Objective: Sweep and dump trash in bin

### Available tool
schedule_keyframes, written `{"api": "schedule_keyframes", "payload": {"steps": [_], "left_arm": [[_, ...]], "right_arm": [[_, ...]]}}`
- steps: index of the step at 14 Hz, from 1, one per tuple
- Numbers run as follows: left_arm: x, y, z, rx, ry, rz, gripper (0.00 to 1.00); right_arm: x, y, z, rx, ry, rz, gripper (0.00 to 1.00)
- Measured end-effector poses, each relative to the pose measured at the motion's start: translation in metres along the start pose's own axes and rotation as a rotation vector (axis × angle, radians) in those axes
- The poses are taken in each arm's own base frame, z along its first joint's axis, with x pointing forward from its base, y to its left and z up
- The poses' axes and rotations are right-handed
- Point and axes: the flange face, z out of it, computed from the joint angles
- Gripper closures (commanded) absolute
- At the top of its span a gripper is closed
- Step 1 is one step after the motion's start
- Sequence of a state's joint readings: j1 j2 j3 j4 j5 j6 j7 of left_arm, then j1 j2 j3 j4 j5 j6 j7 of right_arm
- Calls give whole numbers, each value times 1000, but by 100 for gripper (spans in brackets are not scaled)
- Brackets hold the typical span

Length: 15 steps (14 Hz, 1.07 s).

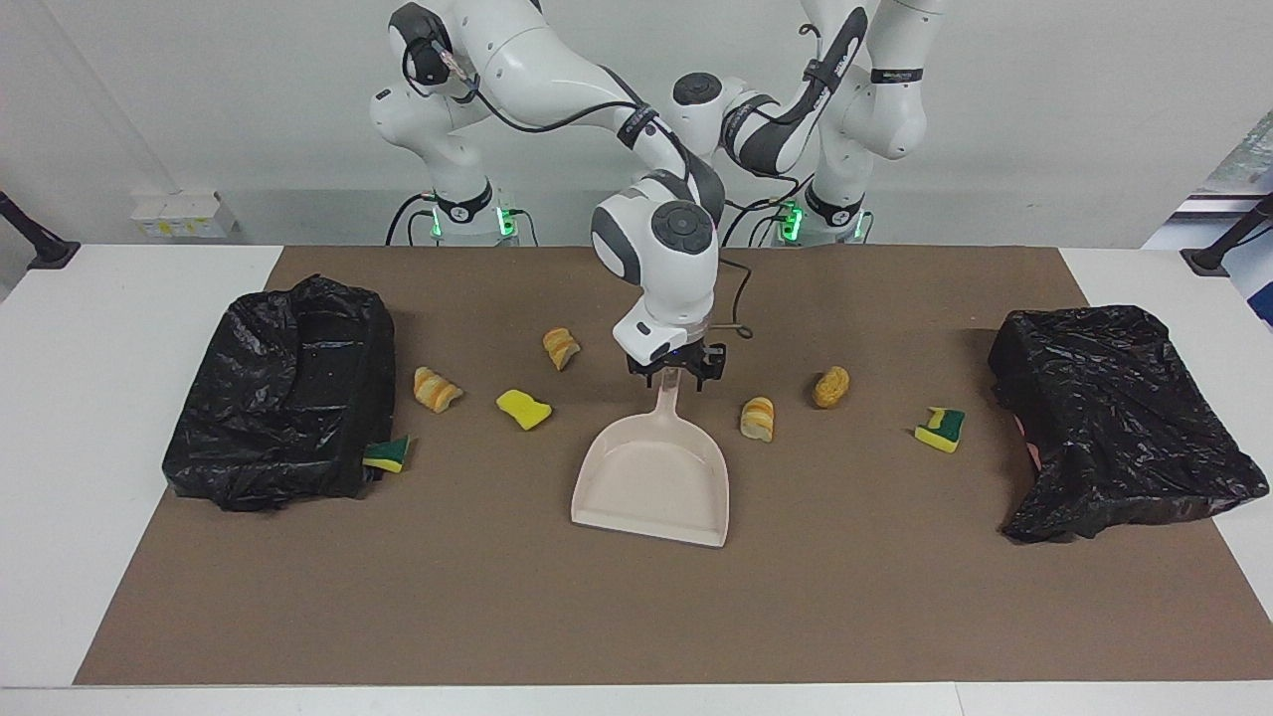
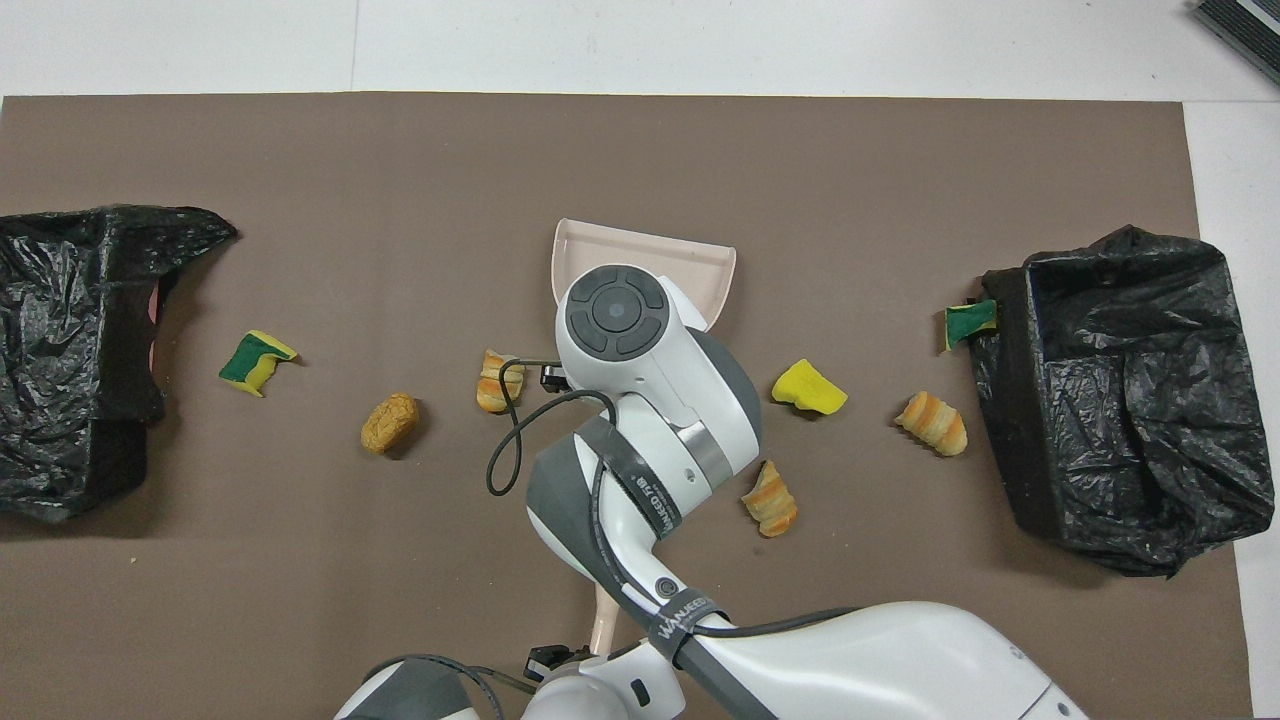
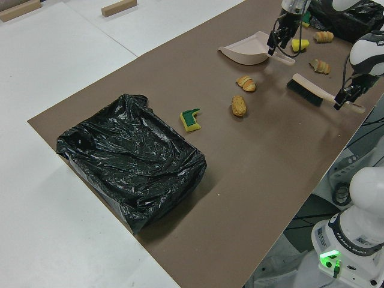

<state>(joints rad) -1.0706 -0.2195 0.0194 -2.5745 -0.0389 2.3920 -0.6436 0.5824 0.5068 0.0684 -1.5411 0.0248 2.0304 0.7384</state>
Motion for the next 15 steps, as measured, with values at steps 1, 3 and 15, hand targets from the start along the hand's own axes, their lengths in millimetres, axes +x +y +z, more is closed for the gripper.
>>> {"api": "schedule_keyframes", "payload": {"steps": [1,3,15], "left_arm": [[1,-2,0,2,-3,-7,100],[4,-10,2,12,-19,-29,100],[58,-147,-73,66,-145,-398,100]], "right_arm": [[-1,1,3,-3,-5,-8,28],[-3,3,8,-9,-14,-22,56],[12,28,-35,9,53,-207,100]]}}
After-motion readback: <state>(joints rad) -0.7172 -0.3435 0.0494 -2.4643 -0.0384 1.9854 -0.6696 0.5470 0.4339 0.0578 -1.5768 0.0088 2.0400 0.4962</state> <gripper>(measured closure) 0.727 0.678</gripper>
